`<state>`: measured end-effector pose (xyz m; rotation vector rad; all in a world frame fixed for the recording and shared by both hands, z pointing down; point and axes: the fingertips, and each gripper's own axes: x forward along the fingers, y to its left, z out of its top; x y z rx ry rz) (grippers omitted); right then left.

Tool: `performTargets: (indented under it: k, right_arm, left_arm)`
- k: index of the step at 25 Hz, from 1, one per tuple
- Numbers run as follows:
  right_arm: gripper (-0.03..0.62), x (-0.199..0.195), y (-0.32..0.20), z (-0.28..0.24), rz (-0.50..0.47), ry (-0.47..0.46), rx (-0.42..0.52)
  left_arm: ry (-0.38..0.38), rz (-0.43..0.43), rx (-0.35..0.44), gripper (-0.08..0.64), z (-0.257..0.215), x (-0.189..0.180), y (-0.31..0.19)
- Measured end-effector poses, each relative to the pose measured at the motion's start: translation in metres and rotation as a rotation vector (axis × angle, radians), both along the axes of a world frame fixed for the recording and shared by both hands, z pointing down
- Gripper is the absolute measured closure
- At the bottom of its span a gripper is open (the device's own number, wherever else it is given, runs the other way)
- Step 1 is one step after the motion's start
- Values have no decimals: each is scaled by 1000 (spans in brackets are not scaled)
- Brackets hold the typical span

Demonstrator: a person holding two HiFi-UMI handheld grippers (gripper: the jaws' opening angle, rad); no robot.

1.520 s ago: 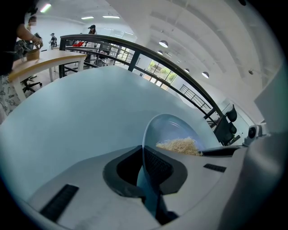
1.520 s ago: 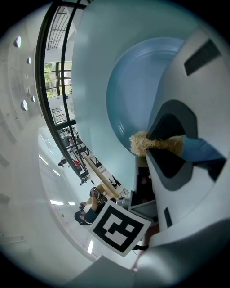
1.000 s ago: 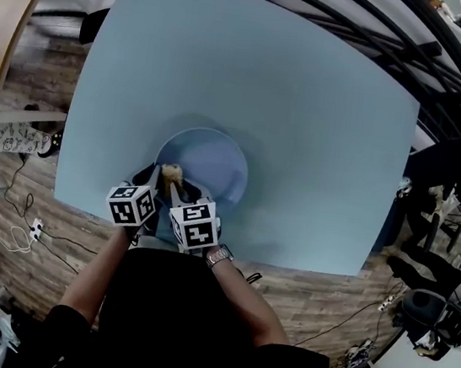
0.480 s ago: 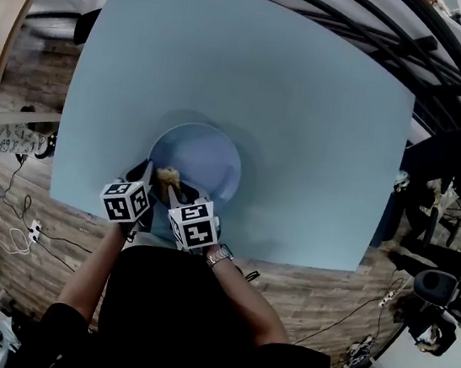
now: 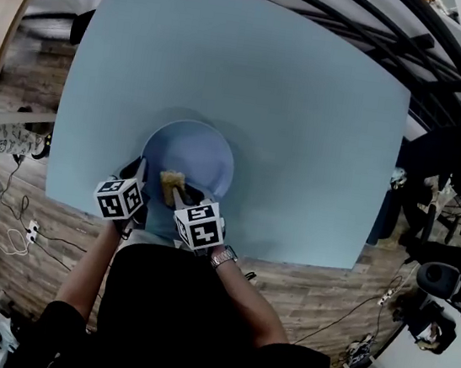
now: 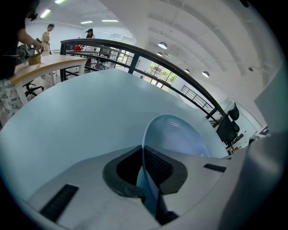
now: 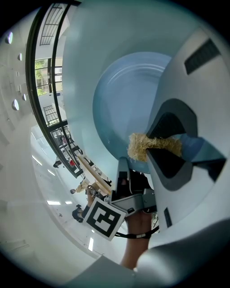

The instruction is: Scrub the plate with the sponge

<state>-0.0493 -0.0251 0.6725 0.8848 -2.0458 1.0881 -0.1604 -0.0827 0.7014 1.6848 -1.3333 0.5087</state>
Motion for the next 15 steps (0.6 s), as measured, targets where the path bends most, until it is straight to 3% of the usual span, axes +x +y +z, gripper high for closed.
performTargets:
  k: [15]
  right_arm:
    - [526, 42, 1, 1, 51, 20, -9]
  left_arm:
    - [-24, -21, 7, 555, 1, -1, -1]
